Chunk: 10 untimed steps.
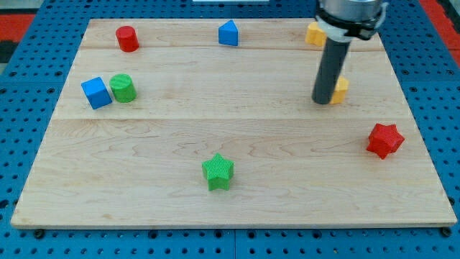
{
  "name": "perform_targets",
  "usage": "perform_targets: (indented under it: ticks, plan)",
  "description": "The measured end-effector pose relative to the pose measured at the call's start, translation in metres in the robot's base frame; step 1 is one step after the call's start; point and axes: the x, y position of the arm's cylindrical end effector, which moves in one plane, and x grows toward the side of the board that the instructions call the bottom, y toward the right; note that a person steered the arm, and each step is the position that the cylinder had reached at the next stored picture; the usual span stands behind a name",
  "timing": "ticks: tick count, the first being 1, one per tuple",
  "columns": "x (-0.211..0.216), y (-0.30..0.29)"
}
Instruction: Place the red star parallel to green star
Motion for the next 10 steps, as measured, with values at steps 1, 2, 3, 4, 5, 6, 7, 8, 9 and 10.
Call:
perform_targets:
  ticks: [1,2,3,4,5,6,7,8,9,10]
  plan:
    - [0.002,-0.01]
    - [0.006,-0.021]
    - [0.037,-0.001]
    - [0.058,0.027]
    - [0.056,0.062]
    - [0.056,0.09]
    - [0.065,0.127]
    - [0.1,0.131]
    - [0.117,0.06]
    - [0.142,0.037]
